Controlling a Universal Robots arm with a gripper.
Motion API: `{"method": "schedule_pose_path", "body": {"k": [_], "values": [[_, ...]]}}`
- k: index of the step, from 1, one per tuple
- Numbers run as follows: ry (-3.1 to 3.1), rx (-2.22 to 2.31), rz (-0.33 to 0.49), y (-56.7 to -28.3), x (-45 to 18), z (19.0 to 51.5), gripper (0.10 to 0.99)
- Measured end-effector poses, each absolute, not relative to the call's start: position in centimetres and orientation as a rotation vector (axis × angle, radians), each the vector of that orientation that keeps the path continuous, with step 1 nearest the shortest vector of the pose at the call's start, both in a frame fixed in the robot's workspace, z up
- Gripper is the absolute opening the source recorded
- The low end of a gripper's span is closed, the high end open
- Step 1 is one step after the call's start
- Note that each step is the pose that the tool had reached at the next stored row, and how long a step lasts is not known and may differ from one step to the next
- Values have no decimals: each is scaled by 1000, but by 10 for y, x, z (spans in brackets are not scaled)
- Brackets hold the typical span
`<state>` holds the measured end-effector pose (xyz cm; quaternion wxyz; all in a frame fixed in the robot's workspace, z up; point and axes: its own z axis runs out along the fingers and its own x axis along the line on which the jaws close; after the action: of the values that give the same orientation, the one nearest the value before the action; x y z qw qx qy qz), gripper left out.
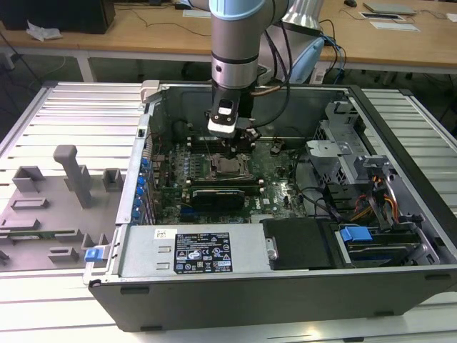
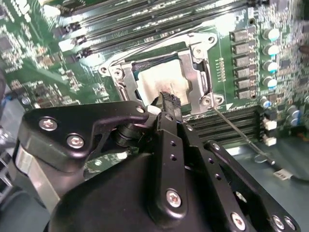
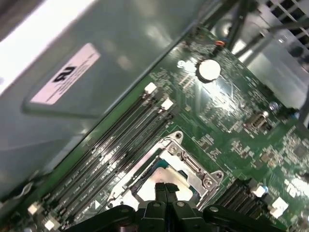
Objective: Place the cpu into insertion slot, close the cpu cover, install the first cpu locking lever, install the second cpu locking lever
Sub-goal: 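Close the cpu cover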
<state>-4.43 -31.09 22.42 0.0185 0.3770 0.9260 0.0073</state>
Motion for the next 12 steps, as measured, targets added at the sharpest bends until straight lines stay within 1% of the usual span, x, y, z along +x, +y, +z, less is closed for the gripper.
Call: {"method": "schedule_pose_path", "body": {"k": [12], "values": [[3009, 776, 29, -311, -44, 224, 106]]}}
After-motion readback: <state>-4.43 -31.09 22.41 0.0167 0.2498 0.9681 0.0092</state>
